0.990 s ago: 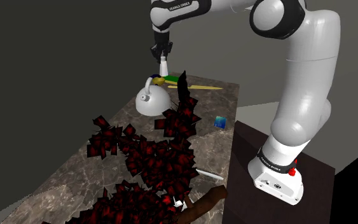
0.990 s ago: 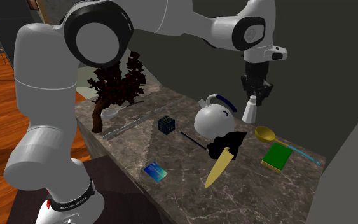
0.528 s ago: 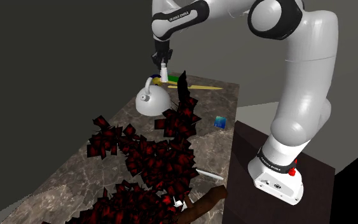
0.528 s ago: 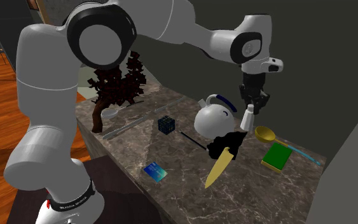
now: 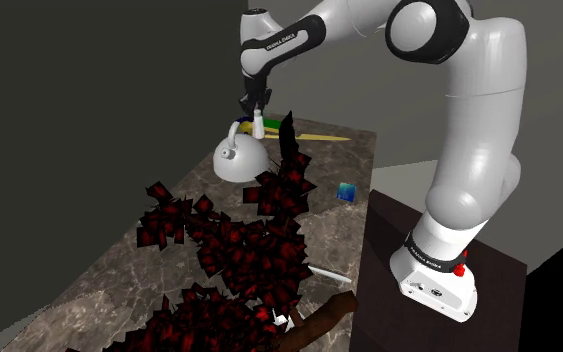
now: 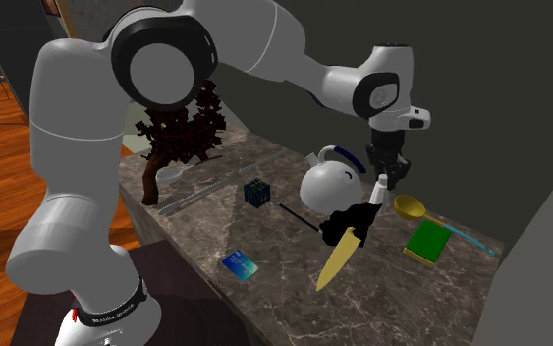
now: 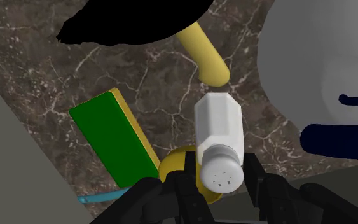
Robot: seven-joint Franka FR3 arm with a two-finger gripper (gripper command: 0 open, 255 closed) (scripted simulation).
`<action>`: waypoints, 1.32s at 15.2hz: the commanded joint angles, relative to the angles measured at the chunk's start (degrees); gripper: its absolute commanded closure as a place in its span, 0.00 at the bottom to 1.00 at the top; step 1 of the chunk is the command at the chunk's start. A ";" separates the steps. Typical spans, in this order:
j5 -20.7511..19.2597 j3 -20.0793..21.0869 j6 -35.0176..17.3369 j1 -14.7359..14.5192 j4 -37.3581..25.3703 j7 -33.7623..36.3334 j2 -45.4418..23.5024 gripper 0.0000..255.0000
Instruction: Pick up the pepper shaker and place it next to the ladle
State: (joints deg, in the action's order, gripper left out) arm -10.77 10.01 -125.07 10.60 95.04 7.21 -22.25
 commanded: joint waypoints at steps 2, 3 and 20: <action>-0.35 -0.17 -1.99 -0.02 1.01 0.30 -0.96 1.00; -0.47 -0.22 -2.63 -0.04 1.36 0.42 -1.26 1.00; -0.02 0.04 -0.64 -0.03 1.09 0.21 0.48 0.00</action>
State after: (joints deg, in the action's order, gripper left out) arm -11.11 9.90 -126.85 10.48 96.00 7.63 -23.05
